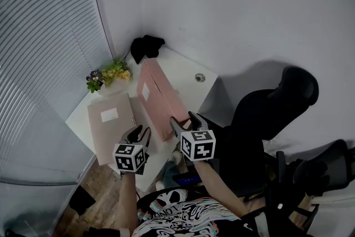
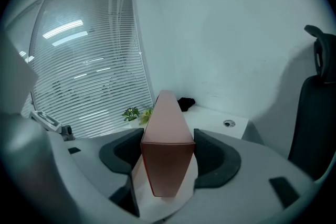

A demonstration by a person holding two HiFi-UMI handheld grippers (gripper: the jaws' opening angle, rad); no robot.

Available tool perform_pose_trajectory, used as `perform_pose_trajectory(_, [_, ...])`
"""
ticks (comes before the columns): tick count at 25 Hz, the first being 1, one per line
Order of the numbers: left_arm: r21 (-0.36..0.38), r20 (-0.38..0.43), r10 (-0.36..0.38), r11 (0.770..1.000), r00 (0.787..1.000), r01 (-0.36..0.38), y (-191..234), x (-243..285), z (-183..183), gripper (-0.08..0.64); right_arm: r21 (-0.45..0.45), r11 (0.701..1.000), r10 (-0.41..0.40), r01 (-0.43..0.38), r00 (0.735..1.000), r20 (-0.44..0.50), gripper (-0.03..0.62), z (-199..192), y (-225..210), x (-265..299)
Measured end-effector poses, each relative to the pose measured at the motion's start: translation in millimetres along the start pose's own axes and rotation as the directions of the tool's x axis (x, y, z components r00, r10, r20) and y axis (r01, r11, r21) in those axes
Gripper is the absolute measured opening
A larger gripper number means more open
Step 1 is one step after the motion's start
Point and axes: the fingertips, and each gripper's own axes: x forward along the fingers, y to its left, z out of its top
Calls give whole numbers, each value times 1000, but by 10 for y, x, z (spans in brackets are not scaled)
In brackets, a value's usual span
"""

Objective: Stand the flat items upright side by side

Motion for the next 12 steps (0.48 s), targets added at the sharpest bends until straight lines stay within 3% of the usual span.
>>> perform_pose_trajectory(12, [-30, 16, -16, 999, 1000, 17, -11, -17, 40, 127, 3, 989, 149, -149, 989, -6, 299, 52, 320, 4])
